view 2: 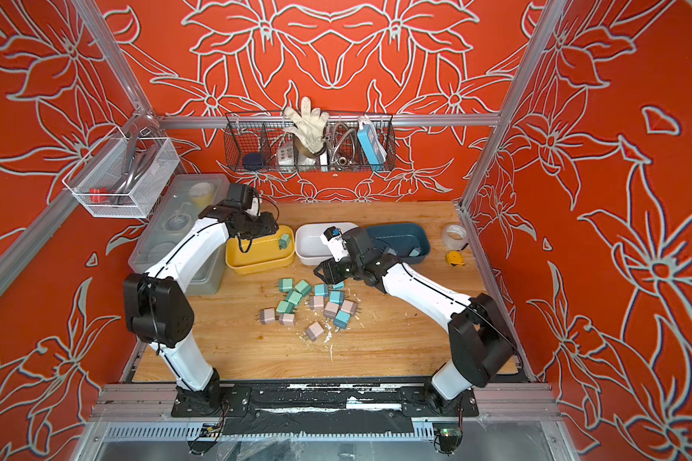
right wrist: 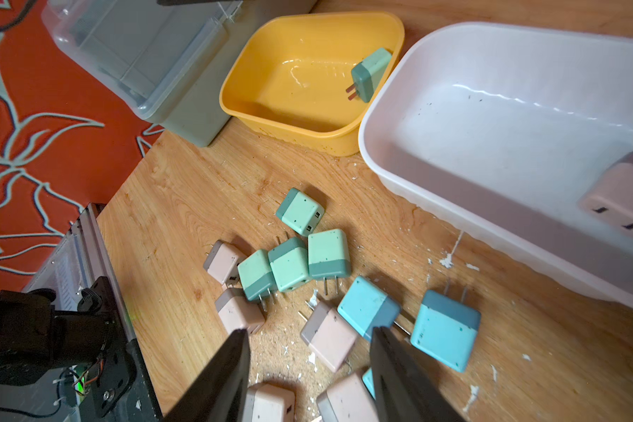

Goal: Place the plugs by color into the storage box
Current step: Place the plug in the storage box, then pick up the plug from the center of the board.

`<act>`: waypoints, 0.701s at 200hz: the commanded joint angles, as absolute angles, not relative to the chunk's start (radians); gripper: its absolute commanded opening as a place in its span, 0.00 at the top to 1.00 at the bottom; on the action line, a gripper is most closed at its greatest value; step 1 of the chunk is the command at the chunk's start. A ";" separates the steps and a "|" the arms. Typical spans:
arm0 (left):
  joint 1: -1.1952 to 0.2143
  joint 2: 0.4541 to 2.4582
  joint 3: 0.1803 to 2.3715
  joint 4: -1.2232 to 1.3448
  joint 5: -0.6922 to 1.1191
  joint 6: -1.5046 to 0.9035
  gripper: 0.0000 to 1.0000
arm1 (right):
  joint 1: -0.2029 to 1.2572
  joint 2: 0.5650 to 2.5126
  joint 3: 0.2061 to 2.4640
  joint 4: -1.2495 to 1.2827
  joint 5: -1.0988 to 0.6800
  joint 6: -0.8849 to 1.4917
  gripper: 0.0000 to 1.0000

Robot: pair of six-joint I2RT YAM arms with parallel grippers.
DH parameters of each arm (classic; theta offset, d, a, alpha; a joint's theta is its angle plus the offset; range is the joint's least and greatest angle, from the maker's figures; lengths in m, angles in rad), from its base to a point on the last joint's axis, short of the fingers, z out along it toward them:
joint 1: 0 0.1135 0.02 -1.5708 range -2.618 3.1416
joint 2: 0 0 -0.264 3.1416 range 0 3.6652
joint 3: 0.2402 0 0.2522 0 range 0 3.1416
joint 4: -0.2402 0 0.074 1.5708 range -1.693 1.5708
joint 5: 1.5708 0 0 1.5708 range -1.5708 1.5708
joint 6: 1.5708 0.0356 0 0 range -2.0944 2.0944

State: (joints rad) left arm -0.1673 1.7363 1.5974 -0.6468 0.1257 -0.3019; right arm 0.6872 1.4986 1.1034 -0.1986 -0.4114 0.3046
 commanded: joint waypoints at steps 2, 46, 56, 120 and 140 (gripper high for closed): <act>-0.219 1.652 1.532 -0.649 0.144 -0.297 0.43 | 0.689 1.416 1.048 -0.276 -0.344 0.285 0.42; -0.283 1.473 1.323 -0.616 0.191 -0.290 0.44 | 0.689 1.238 0.959 -0.349 -0.249 0.258 0.40; -0.287 1.440 1.290 -0.626 0.214 -0.287 0.44 | 0.687 1.205 0.945 -0.363 -0.210 0.247 0.39; -0.290 1.198 1.065 -0.619 0.398 -0.229 0.44 | 0.687 1.119 0.880 -0.357 -0.118 0.226 0.35; -0.296 1.123 0.960 -0.551 0.425 -0.221 0.46 | 0.687 1.145 0.893 -0.368 -0.130 0.237 0.36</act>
